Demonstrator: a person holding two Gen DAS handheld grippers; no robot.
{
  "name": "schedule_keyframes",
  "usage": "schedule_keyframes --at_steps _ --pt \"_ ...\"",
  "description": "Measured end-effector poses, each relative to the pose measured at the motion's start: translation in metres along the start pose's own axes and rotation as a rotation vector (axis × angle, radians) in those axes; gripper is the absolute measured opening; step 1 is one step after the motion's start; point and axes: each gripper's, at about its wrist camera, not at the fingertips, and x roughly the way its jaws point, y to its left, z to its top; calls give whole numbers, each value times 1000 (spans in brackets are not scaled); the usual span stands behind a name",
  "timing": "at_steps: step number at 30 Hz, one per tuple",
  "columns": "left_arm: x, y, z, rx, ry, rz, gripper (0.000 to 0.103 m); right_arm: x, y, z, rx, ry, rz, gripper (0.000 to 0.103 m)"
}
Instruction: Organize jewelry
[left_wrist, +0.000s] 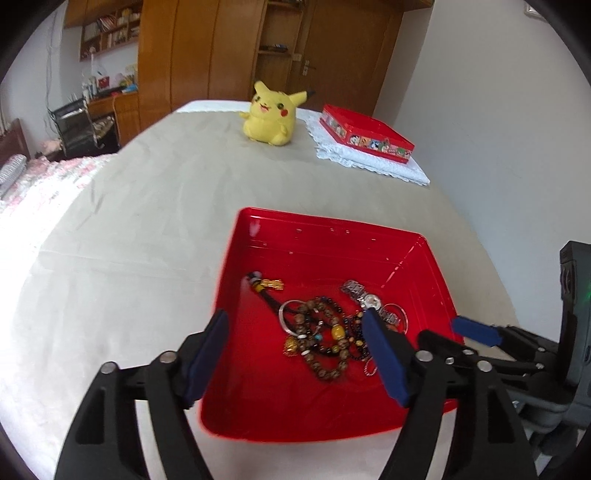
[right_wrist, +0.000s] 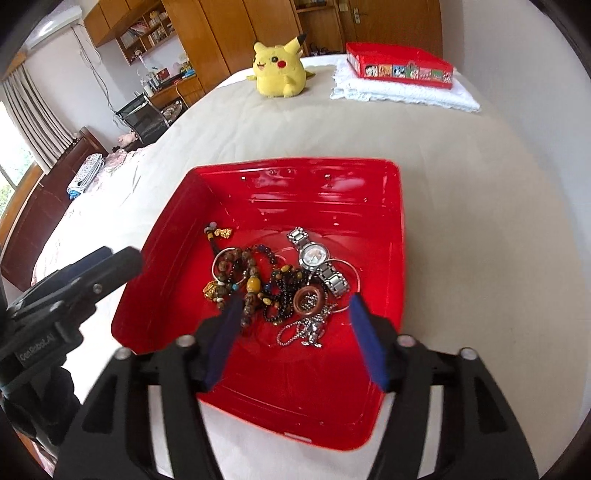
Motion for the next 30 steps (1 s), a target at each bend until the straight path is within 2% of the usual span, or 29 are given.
schedule_keyframes --at_steps 7,10,14,21,30 --pt "-36 13 -19 5 -58 55 95 -23 1 -17 0 -9 -9 84" --pt "-52 19 -33 -9 -92 89 99 -37 6 -30 -11 -8 -35 90" --pt "-63 21 -50 22 -37 107 99 -52 11 -50 -19 9 -50 91" --pt "-73 33 -89 -9 58 98 99 -58 11 -91 4 74 -40 92" --pt "-41 28 -109 -17 186 96 99 -28 17 -112 31 192 -51 92"
